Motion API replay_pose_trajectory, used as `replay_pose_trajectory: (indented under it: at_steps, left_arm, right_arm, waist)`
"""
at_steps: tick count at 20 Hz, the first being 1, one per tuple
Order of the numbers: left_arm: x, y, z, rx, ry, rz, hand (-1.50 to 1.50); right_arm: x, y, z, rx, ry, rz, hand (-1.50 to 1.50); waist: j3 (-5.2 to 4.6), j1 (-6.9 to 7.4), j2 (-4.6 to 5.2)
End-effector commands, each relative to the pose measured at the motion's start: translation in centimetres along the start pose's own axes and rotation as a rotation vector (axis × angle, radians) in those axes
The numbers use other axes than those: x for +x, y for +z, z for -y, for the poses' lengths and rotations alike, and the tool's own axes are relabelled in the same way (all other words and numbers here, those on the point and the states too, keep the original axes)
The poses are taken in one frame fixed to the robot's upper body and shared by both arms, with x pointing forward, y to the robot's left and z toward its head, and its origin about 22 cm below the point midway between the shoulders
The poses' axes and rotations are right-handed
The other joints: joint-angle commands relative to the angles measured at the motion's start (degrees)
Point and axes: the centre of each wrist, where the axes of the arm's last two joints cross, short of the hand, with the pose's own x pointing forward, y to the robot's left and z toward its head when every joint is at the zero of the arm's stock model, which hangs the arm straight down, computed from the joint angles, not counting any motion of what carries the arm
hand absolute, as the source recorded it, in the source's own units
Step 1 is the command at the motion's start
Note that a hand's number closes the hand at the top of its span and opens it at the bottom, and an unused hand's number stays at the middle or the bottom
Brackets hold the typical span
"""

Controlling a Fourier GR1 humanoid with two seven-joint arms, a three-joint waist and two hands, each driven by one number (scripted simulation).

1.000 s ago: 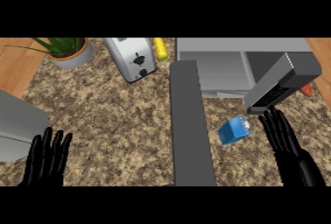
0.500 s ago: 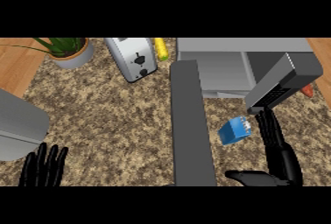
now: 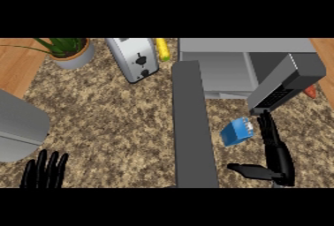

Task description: Pick up the milk, place it into the microwave and close the microwave

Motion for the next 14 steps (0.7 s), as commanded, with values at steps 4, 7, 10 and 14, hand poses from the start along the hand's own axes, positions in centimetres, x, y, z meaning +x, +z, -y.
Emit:
replay_pose_trajectory:
  at_steps: [4, 7, 10, 14]
  left_arm:
    - [-0.1, 0.7, -0.6, -0.007, 0.011, 0.003, -1.50]
    - [-1.0, 2.4, 0.9, -0.006, 0.006, -0.004, -1.50]
    - [0.5, 1.3, 0.3, -0.001, -0.006, 0.013, -1.50]
    - [0.1, 1.0, -0.5, -0.008, 0.002, 0.013, -1.50]
  right_arm:
    - [-2.8, -1.3, 1.4, 0.011, 0.014, 0.005, -1.50]
    - [-5.0, 0.2, 0.7, -0.002, 0.016, 0.015, -1.50]
    - [-6.3, 1.5, -0.1, 0.019, 0.018, 0.003, -1.50]
    - [-5.7, -0.3, 2.7, 0.021, 0.011, 0.021, -1.50]
  waist:
    - [-0.01, -0.07, -0.01]
    - [0.02, 0.11, 0.01]
    - [0.01, 0.01, 0.01]
    - [0.00, -0.10, 0.00]
